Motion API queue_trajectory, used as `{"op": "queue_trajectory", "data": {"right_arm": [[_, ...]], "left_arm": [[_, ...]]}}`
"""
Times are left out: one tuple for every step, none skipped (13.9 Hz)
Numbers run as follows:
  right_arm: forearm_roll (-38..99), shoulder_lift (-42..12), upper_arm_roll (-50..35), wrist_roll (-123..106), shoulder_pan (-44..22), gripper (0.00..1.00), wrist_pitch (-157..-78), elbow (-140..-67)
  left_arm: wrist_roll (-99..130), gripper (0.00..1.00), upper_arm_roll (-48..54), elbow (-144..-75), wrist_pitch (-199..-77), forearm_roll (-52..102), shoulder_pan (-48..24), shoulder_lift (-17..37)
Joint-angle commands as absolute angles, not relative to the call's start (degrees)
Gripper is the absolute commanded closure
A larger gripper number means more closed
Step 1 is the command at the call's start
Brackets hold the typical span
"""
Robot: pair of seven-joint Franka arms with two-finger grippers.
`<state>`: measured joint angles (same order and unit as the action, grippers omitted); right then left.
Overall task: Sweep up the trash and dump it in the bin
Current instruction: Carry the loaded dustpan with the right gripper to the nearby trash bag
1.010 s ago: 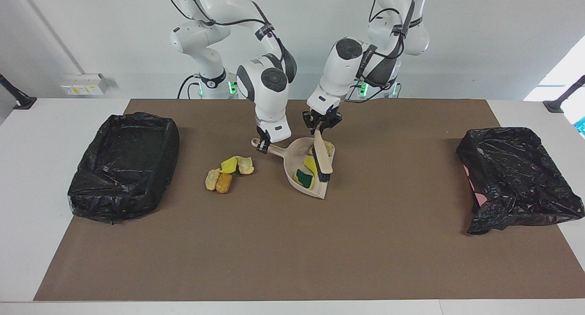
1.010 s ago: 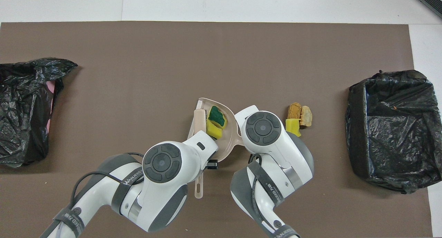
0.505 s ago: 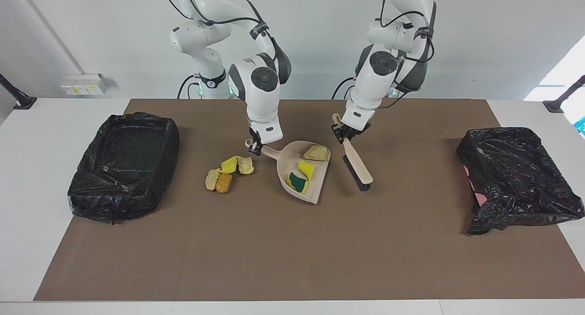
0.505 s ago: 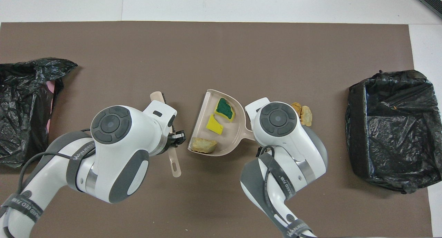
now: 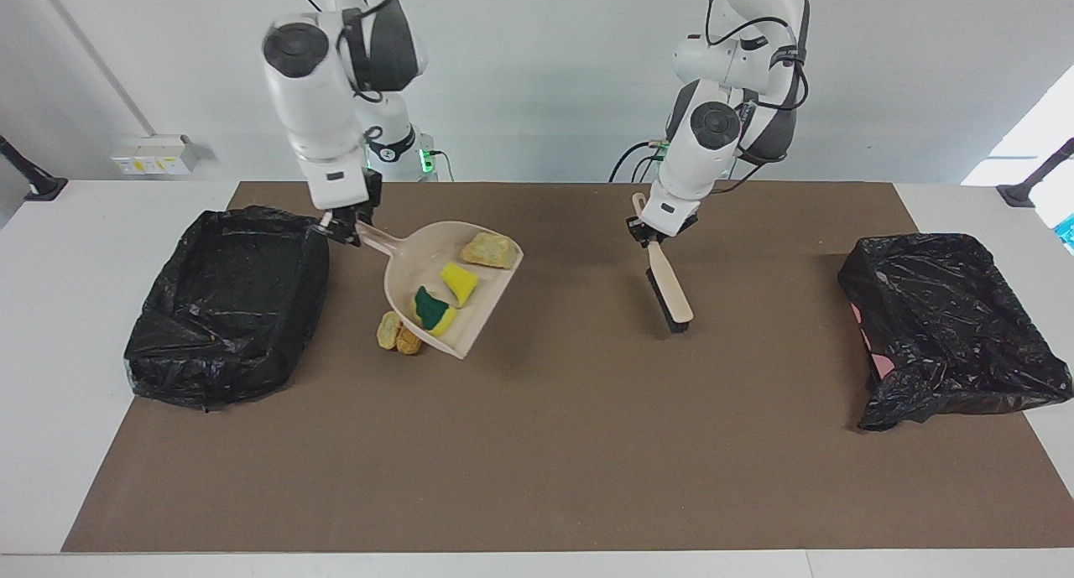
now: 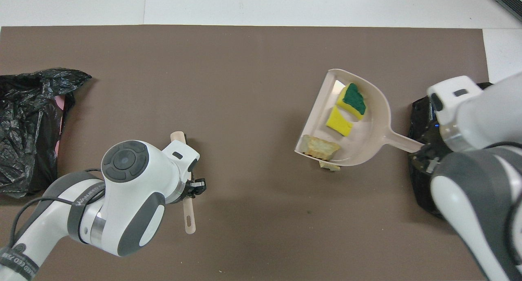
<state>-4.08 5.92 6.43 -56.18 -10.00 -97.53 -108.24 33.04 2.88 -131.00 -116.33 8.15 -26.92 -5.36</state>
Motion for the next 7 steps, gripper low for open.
{"op": "queue_trajectory", "data": {"right_arm": [[-4.48, 7.12, 5.89, -65.35, 2.14, 1.0, -96.59, -108.81], [-5.53, 7.12, 5.89, -67.57, 6.29, 1.0, -97.2, -108.81], [-7.54, 7.21, 5.98, -69.68, 10.42, 1.0, -98.25, -108.81], [-10.95, 7.21, 6.06, -72.66, 13.24, 1.0, -100.18, -108.81], [-13.86, 7.12, 6.15, -75.3, 15.1, 1.0, -102.28, -108.81], [-16.41, 6.51, 6.15, -78.11, 17.99, 1.0, -105.35, -108.98], [-17.65, 5.98, 6.15, -80.57, 20.45, 1.0, -107.9, -109.68]], "left_arm": [[35.67, 1.0, 2.9, -136.22, -119.96, 7.47, -32.15, -8.79], [39.08, 1.0, 2.9, -136.58, -121.28, 7.47, -34.52, -9.05], [41.9, 1.0, 2.9, -136.84, -122.25, 7.47, -36.98, -8.97], [42.79, 1.0, 2.9, -137.19, -123.13, 7.56, -38.92, -8.96], [43.32, 1.0, 2.9, -137.63, -124.18, 7.99, -40.33, -8.96], [45.85, 1.0, 2.9, -137.81, -126.19, 8.26, -42.17, -8.62], [49.01, 1.0, 2.9, -137.99, -127.52, 8.26, -44.28, -8.09]]}}
